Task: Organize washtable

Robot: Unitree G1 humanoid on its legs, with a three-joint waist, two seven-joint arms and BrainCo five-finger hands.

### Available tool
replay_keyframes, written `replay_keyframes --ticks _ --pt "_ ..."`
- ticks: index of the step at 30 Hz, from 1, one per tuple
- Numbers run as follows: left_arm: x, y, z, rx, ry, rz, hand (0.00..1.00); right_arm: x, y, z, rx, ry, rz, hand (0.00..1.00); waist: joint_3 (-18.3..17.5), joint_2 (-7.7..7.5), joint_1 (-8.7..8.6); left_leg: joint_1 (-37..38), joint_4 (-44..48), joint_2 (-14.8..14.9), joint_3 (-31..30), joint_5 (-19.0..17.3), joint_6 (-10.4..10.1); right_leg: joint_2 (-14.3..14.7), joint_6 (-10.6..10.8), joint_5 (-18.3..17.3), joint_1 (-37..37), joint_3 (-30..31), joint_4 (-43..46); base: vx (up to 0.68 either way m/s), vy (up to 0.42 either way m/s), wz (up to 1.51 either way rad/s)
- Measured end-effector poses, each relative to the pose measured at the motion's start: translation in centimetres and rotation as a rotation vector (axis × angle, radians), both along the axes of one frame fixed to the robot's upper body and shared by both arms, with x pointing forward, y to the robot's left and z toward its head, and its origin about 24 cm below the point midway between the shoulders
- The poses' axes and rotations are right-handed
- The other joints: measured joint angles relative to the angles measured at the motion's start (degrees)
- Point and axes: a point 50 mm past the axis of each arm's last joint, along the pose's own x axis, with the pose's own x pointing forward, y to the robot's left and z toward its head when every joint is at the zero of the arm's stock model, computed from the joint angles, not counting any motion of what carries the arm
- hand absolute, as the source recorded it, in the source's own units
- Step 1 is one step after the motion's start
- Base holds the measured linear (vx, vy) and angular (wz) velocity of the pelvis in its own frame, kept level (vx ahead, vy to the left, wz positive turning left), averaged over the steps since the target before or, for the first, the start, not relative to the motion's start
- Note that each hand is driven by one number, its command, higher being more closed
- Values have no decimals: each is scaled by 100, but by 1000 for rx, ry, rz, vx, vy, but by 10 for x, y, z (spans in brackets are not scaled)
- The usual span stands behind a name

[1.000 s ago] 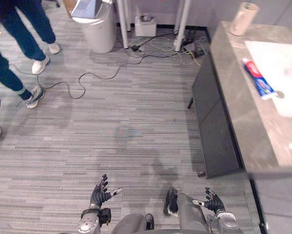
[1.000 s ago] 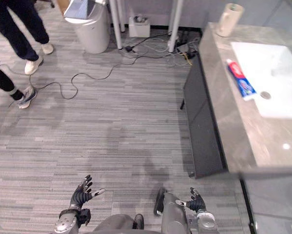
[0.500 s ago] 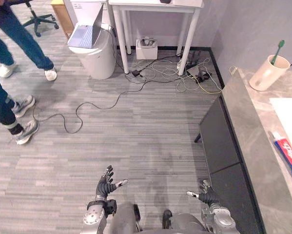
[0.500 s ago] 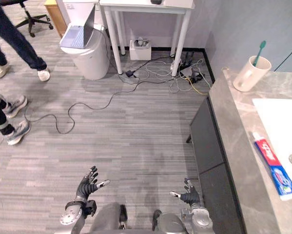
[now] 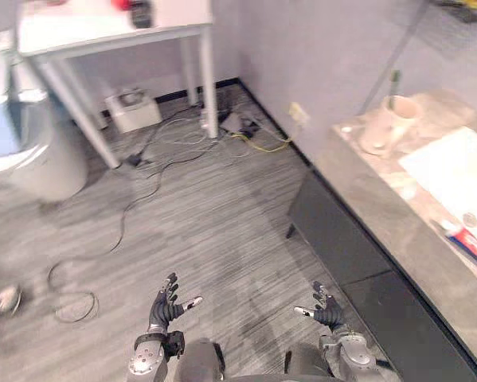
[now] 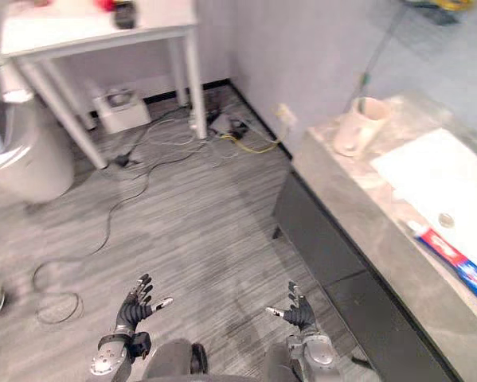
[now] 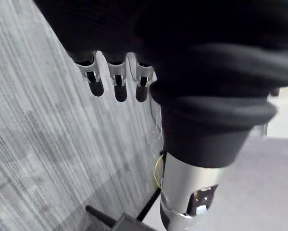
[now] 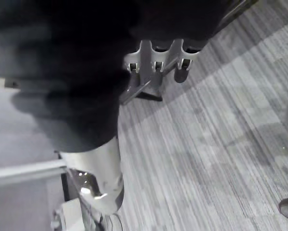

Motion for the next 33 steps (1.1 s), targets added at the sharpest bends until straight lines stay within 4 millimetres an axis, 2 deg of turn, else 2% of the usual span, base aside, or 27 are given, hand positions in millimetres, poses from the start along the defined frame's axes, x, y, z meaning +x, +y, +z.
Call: replay_keyframes --ticks 2,3,4,6,7,8,9,10,11,12,13,14,15,16,18,19,20,21,22,23,25,29,31,33 --pt "5 0 0 1 -4 -5 0 2 -7 1 -21 0 2 0 39 126 -49 331 -386 15 108 154 -253 192 -245 192 -28 -311 -74 173 -168 -126" --pt "7 -2 0 -5 -7 -7 0 1 -10 1 -29 2 1 0 58 184 -93 432 -485 -5 108 182 -295 253 -279 191 13 -283 -133 191 -180 -93" --pt "10 -8 0 -17 -19 -9 0 -2 -17 0 -46 10 -6 0 43 316 -195 580 -641 -43 108 233 -383 355 -366 155 64 -156 -267 134 -97 -60" --pt "18 -12 3 -23 -44 -18 0 -7 -25 -1 -61 24 -19 0 38 423 -221 630 -447 -39 103 255 -422 446 -476 49 136 4 -387 138 -83 -64" --pt "18 -11 4 -18 -51 -18 0 -13 -25 -5 -62 48 -19 0 39 421 -211 503 121 68 55 266 -443 514 -492 -40 231 123 -522 118 -109 -77" --pt "16 -11 2 -19 -43 -16 0 -16 -25 -6 -61 60 -16 0 56 453 -196 349 749 242 -62 330 -552 592 -505 -47 339 234 -629 110 -118 -90" --pt "10 -12 -1 -23 -25 -14 0 -20 -23 -9 -63 77 0 0 68 544 -192 38 1943 583 -398 666 -598 858 -555 -44 681 479 -956 98 -87 -69" --pt "8 -12 -2 -23 -19 -12 0 -21 -23 -9 -63 80 2 0 71 559 -187 -33 2168 632 -473 783 -521 910 -579 -29 751 524 -1027 132 -54 -87" --pt "3 -12 -5 -26 -4 -6 0 -22 -23 -10 -64 84 3 0 98 526 -120 -400 2857 702 -948 674 -457 1053 -720 -30 981 775 -1229 127 -30 -73" --pt "0 -12 -6 -27 6 -5 0 -21 -23 -9 -64 80 0 0 100 537 -103 -536 3023 651 -1149 514 -430 1088 -780 -35 1044 904 -1267 162 -23 -113" --pt "-3 -13 -9 -34 19 -1 0 -17 -25 -8 -65 69 -10 0 98 546 -40 -781 2999 465 -1453 298 -362 1086 -793 -47 1115 1189 -1286 171 -6 -121" --pt "-4 -16 -9 -43 21 5 0 -17 -28 -7 -67 67 -21 0 116 467 24 -986 2643 265 -1672 201 -340 1068 -800 -37 1155 1453 -1320 170 13 -122" --pt "-5 -17 -10 -49 22 6 0 -15 -28 -6 -65 60 -27 0 116 470 56 -1062 2350 171 -1774 196 -339 1059 -792 -34 1182 1577 -1331 213 92 -126" --pt "-7 -20 -11 -58 27 8 0 -13 -30 -5 -65 52 -41 0 118 470 133 -1193 1467 -109 -2134 202 -348 1054 -737 -46 1248 1878 -1358 186 118 -95" --pt "-7 -21 -11 -63 27 11 0 -11 -31 -4 -64 48 -48 0 120 465 135 -1240 538 -372 -2610 240 -389 1017 -658 -85 1323 2120 -1358 208 168 -92" --pt "-9 -25 -12 -76 30 16 0 -11 -32 -4 -66 46 -52 0 116 477 136 -1182 -338 -558 -3015 403 -563 978 -502 -134 1387 2367 -1362 264 252 -98" --pt "-10 -27 -13 -82 33 20 0 -13 -33 -5 -69 50 -51 0 112 492 161 -1094 -529 -611 -3121 834 -543 973 -356 -153 1423 2543 -1362 220 215 -96" --pt "-13 -27 -14 -83 39 26 0 -13 -34 -5 -73 52 -50 0 86 500 173 -999 -594 -648 -3132 1081 -426 973 -306 -169 1449 2641 -1368 240 235 -82" --pt "-15 -25 -14 -79 41 33 0 -13 -26 -5 -56 49 -46 0 30 435 163 -906 -586 -723 -2985 1030 -272 898 -160 -182 1525 2811 -1451 250 231 -67" --pt "-12 -22 -12 -69 27 33 0 -14 -20 -5 -40 41 -41 0 23 329 152 -912 -485 -761 -2841 894 -199 796 -88 -205 1531 2889 -1463 297 274 -55" --pt "-12 -20 -11 -60 23 34 0 -14 -12 -3 -22 27 -30 0 -19 236 175 -877 -255 -813 -2597 647 -48 700 52 -284 1554 3124 -1464 204 181 -54" --pt "-13 -20 -11 -60 25 34 0 -10 -8 0 -21 9 -9 0 -28 245 216 -593 -208 -902 -2234 243 43 569 289 -455 1553 3373 -1203 201 152 -52" --pt "-12 -20 -11 -58 29 36 0 -7 -8 1 -31 2 -1 0 -73 334 219 -411 -305 -922 -2058 148 140 562 535 -605 1037 3376 -92 181 111 -47" --pt "-18 -15 -14 -40 51 48 0 -7 -7 0 -28 8 4 0 -63 349 189 -182 -374 -914 -1999 121 249 475 605 -645 601 3124 961 229 85 -16"
